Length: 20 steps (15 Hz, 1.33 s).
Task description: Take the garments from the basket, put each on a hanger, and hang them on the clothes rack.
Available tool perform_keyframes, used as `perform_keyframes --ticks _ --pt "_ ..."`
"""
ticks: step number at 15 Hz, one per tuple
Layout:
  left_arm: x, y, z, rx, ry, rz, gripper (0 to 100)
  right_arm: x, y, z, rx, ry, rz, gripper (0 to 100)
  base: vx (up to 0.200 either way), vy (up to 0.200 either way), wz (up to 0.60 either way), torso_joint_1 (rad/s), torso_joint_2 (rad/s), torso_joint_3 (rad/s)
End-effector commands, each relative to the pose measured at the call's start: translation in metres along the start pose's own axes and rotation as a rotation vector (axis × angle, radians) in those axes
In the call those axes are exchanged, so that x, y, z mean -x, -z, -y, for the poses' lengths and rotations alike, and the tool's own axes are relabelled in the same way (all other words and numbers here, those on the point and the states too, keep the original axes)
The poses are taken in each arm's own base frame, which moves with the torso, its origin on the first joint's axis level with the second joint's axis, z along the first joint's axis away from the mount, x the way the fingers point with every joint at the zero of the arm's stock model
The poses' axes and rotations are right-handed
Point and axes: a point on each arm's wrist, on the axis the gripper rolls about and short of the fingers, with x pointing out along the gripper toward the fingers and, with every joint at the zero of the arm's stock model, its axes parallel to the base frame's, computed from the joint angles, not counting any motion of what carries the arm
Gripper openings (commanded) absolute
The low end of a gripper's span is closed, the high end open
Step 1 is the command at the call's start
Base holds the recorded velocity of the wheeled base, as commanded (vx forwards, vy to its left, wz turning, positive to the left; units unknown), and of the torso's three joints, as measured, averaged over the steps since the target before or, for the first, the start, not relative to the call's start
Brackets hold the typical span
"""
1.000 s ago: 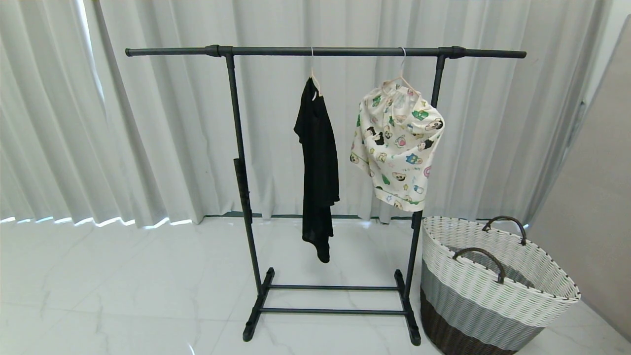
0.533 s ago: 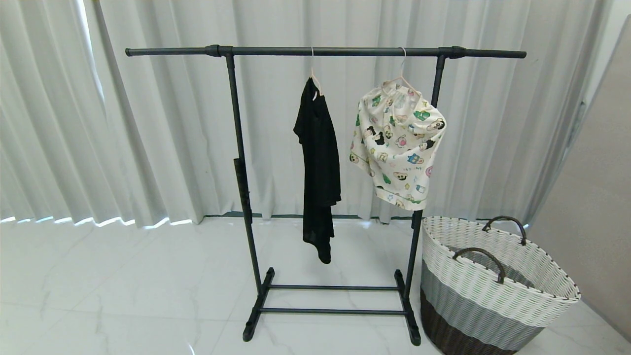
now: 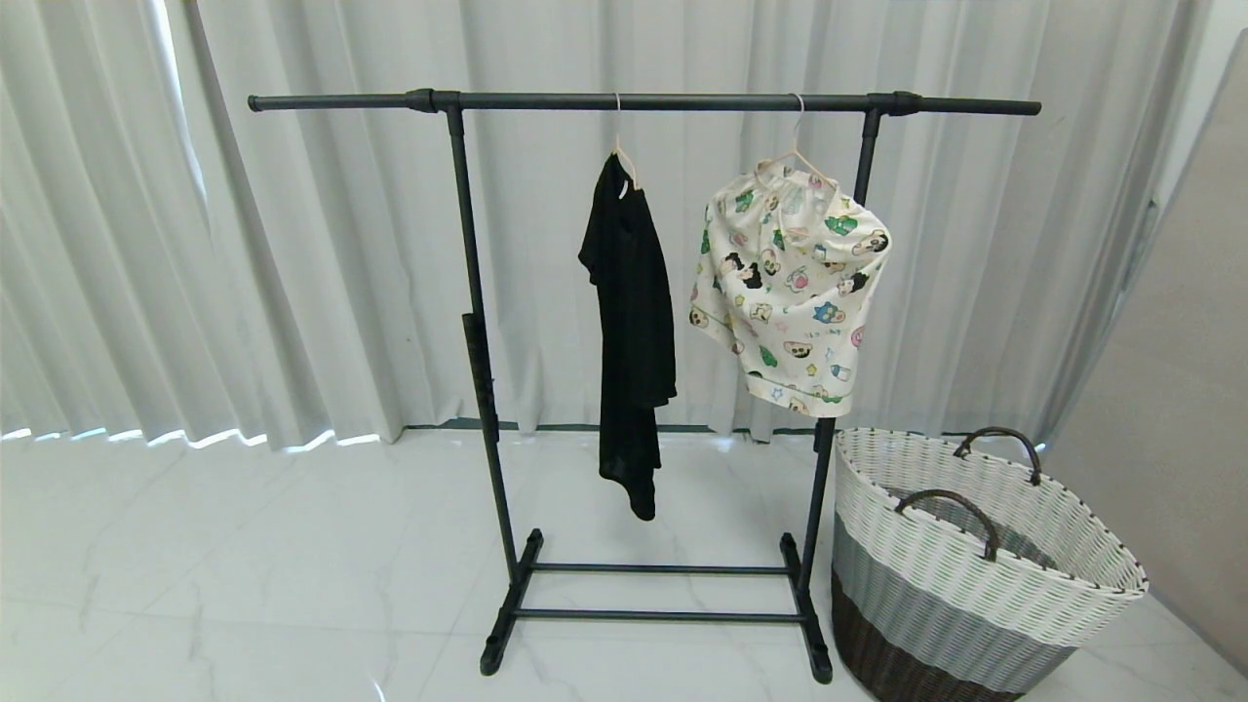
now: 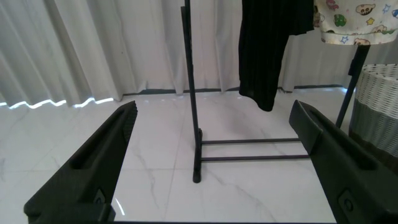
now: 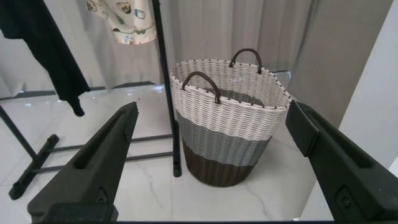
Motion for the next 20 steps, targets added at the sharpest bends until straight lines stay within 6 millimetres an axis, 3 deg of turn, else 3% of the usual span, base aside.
perform_keyframes --ticks 1,20 --pt "0.0 0.0 0.0 0.0 0.0 0.0 100 0.0002 0.0001 0.0 -0.001 -0.001 0.003 100 0.0 0.0 0.0 0.0 0.0 0.0" --pt "0.0 0.0 0.0 0.0 0.0 0.0 100 0.0002 0.0001 0.0 -0.001 -0.001 0.003 100 0.0 0.0 0.0 0.0 0.0 0.0"
